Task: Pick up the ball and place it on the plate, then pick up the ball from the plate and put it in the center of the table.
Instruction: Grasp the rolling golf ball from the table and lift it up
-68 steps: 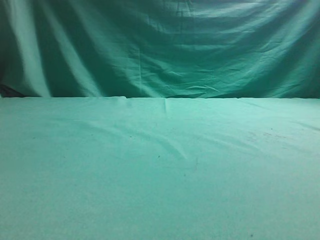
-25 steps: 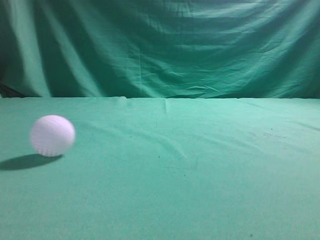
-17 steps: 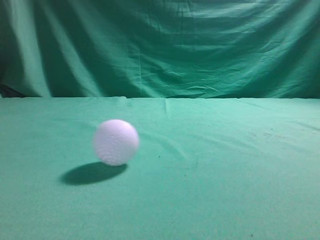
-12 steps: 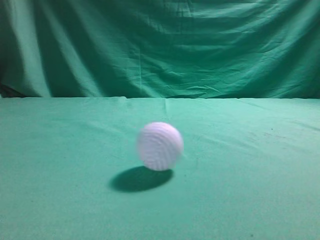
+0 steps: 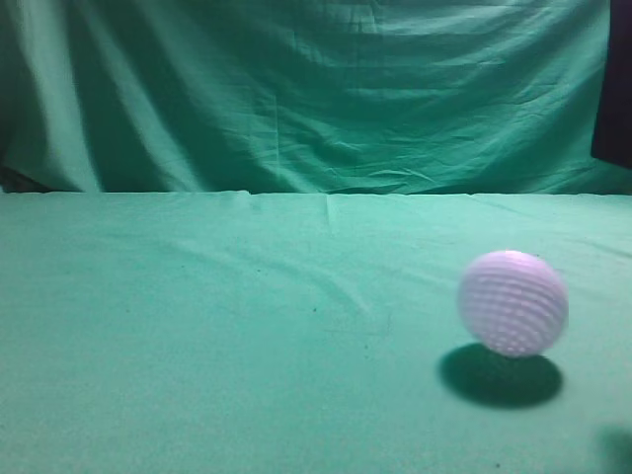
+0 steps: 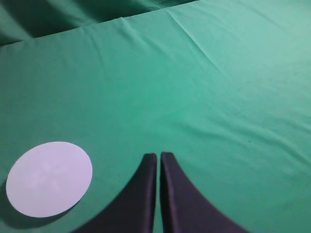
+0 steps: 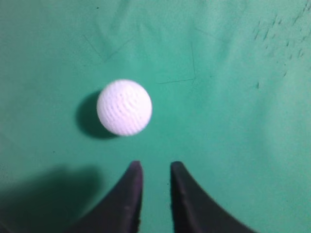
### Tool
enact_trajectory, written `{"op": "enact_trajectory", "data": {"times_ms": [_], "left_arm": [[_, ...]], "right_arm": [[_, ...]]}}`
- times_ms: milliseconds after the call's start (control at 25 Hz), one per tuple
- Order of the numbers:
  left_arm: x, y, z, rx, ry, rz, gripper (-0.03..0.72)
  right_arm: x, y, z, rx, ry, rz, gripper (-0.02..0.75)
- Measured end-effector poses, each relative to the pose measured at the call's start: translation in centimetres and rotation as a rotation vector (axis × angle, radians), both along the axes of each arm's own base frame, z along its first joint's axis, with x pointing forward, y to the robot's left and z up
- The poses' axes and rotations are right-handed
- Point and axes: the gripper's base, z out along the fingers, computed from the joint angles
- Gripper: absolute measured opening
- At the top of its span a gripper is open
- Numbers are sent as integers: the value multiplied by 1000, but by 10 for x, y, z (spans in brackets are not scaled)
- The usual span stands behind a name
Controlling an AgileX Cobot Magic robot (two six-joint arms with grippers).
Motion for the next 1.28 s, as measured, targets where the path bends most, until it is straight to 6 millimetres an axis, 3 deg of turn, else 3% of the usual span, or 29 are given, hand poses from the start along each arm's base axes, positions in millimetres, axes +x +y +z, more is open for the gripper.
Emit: {"op": "enact_trajectory", "data": {"times_ms": [240,360,440,480,640,1040,1280], "left_arm": [[1,1,-4,9,-6,9,0],[1,1,-4,8,-15,14,0],[2,1,-4,7,-19,16,0],[2,2,-4,7,-19,17,0],[2,2,-4,7,-21,17,0],[2,2,-4,16,-22,17,0],[2,2,-4,22,-23,18,0]], "right_arm": [[0,0,0,3,0,-8,531],[-1,0,0,1,24,-49,655],[-2,-1,0,-7,45,-65,644],[-3,-2,-1,-10,50,-66,685],[-1,-1,-3,-13,55,-74,670],[27,9,-24,-148,58,-138,670],[33,12,-37,-190,98,-179,670]]}}
